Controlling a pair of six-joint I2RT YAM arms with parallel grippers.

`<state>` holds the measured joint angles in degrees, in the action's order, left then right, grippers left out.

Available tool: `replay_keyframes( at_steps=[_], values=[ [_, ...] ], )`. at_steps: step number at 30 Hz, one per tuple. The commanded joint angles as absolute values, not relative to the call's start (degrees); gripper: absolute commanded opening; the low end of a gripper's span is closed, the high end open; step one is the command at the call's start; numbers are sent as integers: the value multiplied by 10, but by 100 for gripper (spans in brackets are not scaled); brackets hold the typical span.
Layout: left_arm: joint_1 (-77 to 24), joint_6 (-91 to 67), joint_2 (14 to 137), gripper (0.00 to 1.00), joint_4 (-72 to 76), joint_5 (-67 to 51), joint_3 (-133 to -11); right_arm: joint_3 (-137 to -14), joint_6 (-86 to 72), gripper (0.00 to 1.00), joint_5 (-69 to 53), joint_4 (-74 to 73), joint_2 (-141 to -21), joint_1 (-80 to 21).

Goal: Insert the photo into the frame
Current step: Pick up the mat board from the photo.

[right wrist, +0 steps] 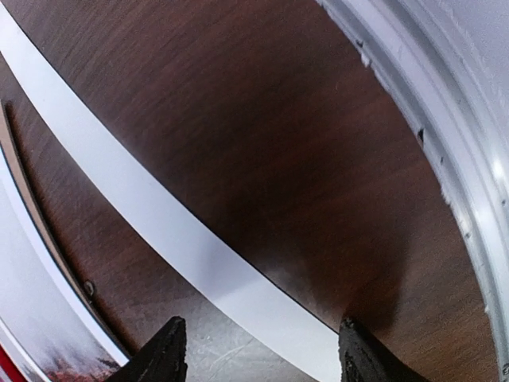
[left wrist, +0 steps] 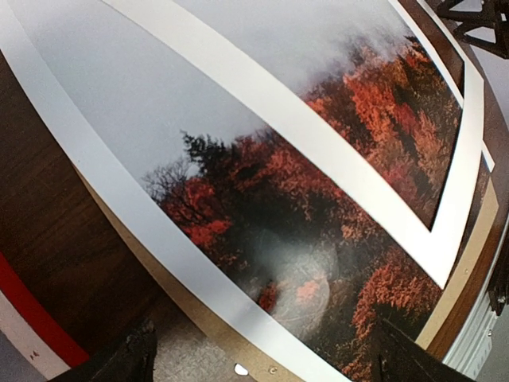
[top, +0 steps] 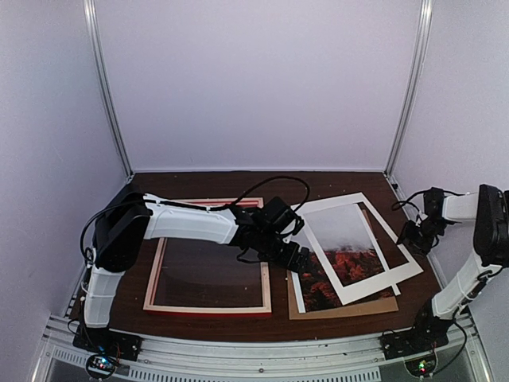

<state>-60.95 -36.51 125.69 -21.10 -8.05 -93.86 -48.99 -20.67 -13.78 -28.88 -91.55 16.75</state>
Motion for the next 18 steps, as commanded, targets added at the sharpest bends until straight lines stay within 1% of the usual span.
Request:
replay_keyframes(
  at_steps=[1, 8, 11, 13, 16, 18],
  values=[
    [-607, -360, 1245, 94, -201, -75, -940, -442, -230, 62, -222, -300, -880, 167],
    [-606, -363, 1251, 94, -199, -77, -939, -370, -246, 51, -264, -310, -797, 160],
    [-606, -367, 1257, 94, -195, -82, -942, -358, -245, 51, -260, -325, -764, 157],
    [-606, -371, 1261, 93, -193, -87, -948, -362, -239, 53, -231, -340, -749, 157],
    [-606, -376, 1269, 93, -194, -95, -958, -373, -231, 63, -197, -359, -748, 157],
    [-606, -381, 1273, 93, -192, -102, -965, -376, -230, 67, -193, -361, -756, 157]
  ],
)
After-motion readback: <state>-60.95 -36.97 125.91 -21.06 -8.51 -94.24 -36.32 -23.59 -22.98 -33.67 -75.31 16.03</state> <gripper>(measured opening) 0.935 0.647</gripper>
